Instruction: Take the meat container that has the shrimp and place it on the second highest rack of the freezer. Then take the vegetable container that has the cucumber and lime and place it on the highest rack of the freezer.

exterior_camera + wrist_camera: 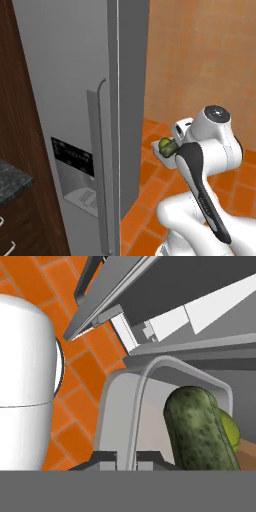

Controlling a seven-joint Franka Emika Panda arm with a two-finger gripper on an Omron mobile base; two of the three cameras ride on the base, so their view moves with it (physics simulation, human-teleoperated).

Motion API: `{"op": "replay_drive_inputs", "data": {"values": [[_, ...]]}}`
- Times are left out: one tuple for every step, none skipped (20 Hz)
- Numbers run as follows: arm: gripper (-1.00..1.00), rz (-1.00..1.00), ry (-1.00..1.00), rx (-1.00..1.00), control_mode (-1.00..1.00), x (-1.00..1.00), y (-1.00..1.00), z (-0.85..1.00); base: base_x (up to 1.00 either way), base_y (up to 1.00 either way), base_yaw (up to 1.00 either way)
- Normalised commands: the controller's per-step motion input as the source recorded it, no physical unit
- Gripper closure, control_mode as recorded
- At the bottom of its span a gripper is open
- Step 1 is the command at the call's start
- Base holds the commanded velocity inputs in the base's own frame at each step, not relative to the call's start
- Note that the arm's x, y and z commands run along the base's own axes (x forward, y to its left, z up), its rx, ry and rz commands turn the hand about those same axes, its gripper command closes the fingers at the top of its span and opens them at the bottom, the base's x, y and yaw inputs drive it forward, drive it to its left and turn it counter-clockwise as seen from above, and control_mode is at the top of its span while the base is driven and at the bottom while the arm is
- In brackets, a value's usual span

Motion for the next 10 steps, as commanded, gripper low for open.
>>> {"op": "replay_drive_inputs", "data": {"values": [[1.00,0.00,0.00,0.00,1.00,0.00,0.00,0.00,0.45,-1.00,-0.08],[1.00,0.00,0.00,0.00,1.00,0.00,0.00,0.00,0.52,-0.87,-0.32],[1.00,0.00,0.00,0.00,1.00,0.00,0.00,0.00,0.61,-0.74,-0.48],[1.00,0.00,0.00,0.00,1.00,0.00,0.00,0.00,0.67,-0.56,-0.57],[1.00,0.00,0.00,0.00,1.00,0.00,0.00,0.00,0.61,-0.37,-0.65],[1.00,0.00,0.00,0.00,1.00,0.00,0.00,0.00,0.59,-0.30,-0.69],[1.00,0.00,0.00,0.00,1.00,0.00,0.00,0.00,0.58,-0.27,-0.70],[1.00,0.00,0.00,0.00,1.00,0.00,0.00,0.00,0.59,-0.29,-0.70],[1.00,0.00,0.00,0.00,1.00,0.00,0.00,0.00,0.76,-0.28,-0.64],[1.00,0.00,0.00,0.00,1.00,0.00,0.00,0.00,0.81,-0.29,-0.57]]}}
